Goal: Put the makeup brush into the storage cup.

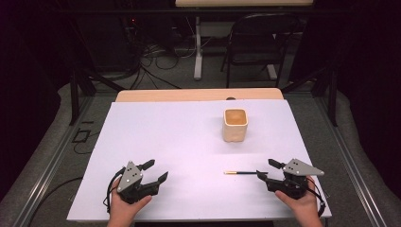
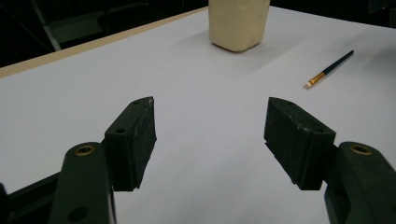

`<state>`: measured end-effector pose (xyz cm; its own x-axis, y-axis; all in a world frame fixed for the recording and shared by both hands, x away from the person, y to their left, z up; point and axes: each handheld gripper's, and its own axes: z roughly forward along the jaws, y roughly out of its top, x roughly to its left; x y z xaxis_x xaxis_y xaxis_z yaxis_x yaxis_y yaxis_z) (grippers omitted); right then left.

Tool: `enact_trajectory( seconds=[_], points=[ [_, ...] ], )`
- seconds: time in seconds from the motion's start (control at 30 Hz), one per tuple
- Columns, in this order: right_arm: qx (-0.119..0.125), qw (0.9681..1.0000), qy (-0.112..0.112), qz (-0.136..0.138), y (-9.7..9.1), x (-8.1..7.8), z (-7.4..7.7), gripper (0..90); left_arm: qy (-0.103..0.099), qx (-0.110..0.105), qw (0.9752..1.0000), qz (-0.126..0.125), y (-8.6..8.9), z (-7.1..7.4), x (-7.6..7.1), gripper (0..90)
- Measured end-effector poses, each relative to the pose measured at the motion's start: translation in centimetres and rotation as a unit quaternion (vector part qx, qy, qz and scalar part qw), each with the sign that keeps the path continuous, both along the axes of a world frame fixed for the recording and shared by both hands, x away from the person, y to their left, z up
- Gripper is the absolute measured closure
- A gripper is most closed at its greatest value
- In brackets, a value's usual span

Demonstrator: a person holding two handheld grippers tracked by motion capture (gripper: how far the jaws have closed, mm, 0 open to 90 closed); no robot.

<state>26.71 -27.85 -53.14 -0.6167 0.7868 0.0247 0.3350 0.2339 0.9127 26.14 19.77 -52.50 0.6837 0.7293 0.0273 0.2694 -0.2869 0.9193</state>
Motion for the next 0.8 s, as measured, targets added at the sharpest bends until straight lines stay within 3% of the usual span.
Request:
enact_trajectory(
  seconds=[0.2,0.23,0.27,0.47,0.7,0.8],
  points=[
    [-0.005,1.0000,-0.006,0.002,0.4,0.2,0.5,33.9,0.013,-0.003,0.9999,-0.009,-0.1,0.2,0.4,34.3],
    [-0.019,0.9997,0.008,0.009,0.4,0.2,0.9,33.8,0.015,0.004,0.9998,-0.009,-0.2,0.3,0.5,34.3],
    [-0.012,0.9999,0.000,0.011,0.5,0.3,0.8,33.8,0.019,0.012,0.9997,-0.013,-0.2,0.4,0.7,34.4],
    [-0.013,0.9995,0.015,0.023,0.6,0.5,0.7,33.9,0.038,0.021,0.9987,-0.027,-0.5,0.8,1.1,34.4],
    [-0.008,0.9986,0.033,0.041,0.4,0.8,1.8,32.1,0.075,0.014,0.9962,-0.041,-0.9,2.0,1.7,33.7],
    [-0.009,0.9982,0.038,0.044,0.3,0.9,2.1,31.2,0.076,0.017,0.9961,-0.040,-0.9,2.1,1.8,31.9]
  ],
)
